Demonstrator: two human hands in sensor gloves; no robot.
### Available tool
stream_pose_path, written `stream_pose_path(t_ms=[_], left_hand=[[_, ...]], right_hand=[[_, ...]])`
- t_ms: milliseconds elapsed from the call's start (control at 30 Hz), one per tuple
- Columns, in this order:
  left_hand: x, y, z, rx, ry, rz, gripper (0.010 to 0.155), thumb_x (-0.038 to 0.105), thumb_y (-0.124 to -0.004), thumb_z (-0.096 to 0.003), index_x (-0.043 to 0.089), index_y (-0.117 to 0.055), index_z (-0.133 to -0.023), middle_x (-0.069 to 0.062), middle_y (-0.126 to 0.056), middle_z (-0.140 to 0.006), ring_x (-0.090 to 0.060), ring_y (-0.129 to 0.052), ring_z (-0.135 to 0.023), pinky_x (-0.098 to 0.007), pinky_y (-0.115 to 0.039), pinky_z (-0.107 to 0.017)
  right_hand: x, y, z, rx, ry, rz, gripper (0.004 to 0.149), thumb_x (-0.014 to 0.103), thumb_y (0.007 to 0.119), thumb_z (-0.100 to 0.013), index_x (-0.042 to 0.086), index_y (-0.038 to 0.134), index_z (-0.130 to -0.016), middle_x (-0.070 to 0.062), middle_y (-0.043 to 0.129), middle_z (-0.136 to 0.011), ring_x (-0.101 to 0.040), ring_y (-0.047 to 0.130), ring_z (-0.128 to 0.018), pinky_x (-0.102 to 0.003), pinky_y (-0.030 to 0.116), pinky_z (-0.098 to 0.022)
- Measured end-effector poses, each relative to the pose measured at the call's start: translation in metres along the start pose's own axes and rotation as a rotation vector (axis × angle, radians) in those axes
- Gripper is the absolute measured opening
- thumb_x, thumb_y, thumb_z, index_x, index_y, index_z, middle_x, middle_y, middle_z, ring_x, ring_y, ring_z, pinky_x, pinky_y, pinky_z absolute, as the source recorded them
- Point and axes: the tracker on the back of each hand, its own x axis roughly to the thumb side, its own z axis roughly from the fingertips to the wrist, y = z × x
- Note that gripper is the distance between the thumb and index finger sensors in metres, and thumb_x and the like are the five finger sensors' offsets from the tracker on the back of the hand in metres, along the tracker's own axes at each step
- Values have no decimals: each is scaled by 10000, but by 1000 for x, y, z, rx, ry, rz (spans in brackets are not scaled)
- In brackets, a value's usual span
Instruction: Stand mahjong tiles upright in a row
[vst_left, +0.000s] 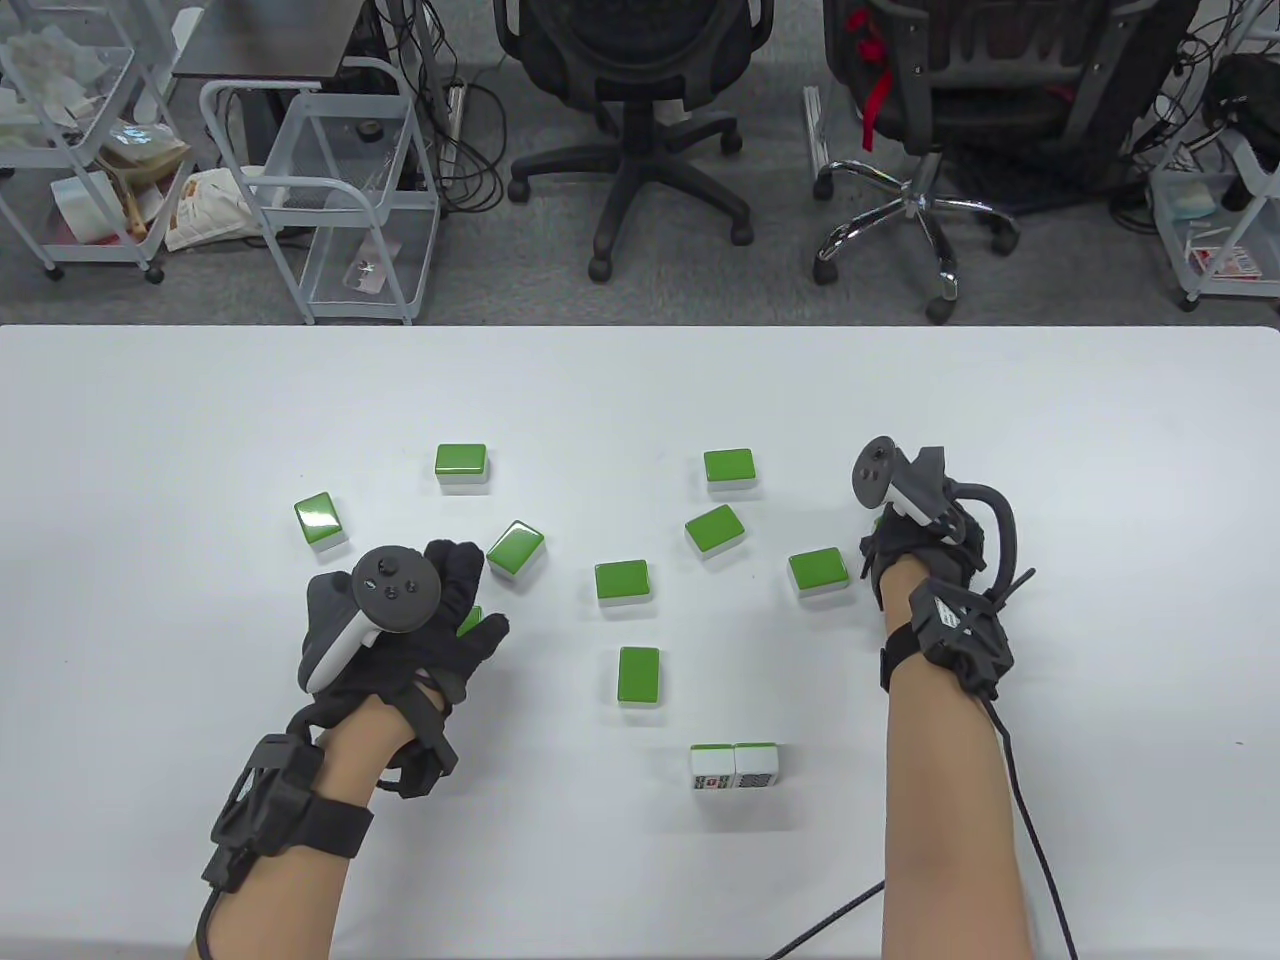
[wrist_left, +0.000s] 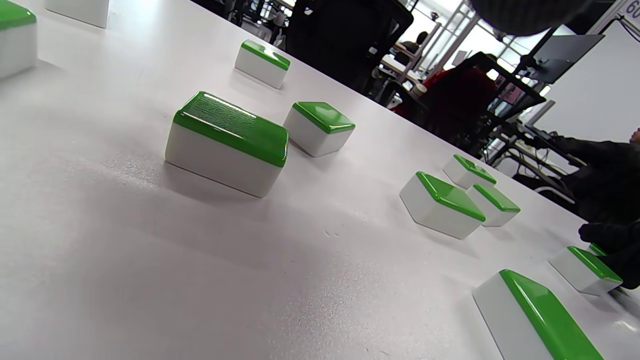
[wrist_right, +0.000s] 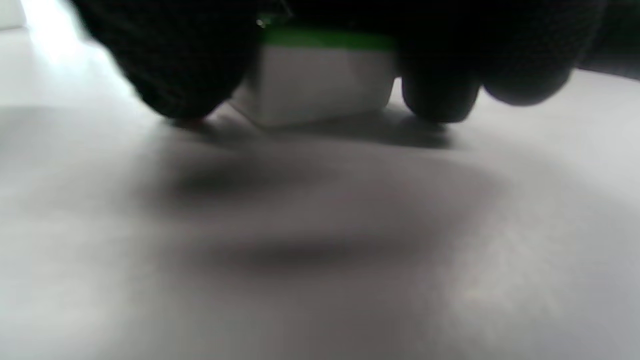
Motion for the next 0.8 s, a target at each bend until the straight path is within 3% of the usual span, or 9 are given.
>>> stream_pose_path(t_ms=[200, 400, 533, 633, 800], left_hand=[[0, -2, -1, -9, 2, -3, 804, 648, -635, -311, 398, -270, -983, 67, -243, -1134, -327, -225, -1094, -592, -327, -768], [0, -5, -2, -25, 1, 4, 803, 647, -634, -312, 398, -270, -982, 68, -242, -1134, -326, -226, -1094, -593, -327, -768], [1, -8, -2, -34, 3, -8, 803, 648, -634, -311, 397, -271, -982, 68, -244, -1134, -328, -226, -1093, -593, -327, -768], [2, -9, 0, -33, 0, -9, 803, 648, -634, -311, 398, -271, -982, 69, -245, -1134, -328, -226, -1093, -592, -328, -768], [2, -9, 2, -31, -3, -8, 803, 647, -634, -310, 398, -271, -982, 68, -246, -1134, -327, -226, -1093, -593, -327, -768]], right_hand=[[-15, -8, 13, 111, -45, -177, 767, 299, 880, -266, 0, 582, -906, -311, 682, -890, -473, 925, -589, -501, 835, -401], [-23, -26, 63, 340, -205, -288, 752, 273, 871, -289, -11, 574, -919, -330, 658, -912, -488, 915, -602, -503, 831, -411], [-12, -22, 103, 615, -409, -318, 766, 270, 872, -284, -15, 564, -925, -332, 644, -922, -485, 900, -618, -504, 821, -422], [2, -16, 127, 745, -522, -350, 771, 271, 869, -290, -17, 553, -931, -332, 628, -930, -481, 898, -621, -500, 820, -428], [32, -8, 155, 784, -649, -339, 772, 272, 870, -289, -24, 555, -929, -338, 632, -925, -474, 910, -607, -492, 828, -419]])
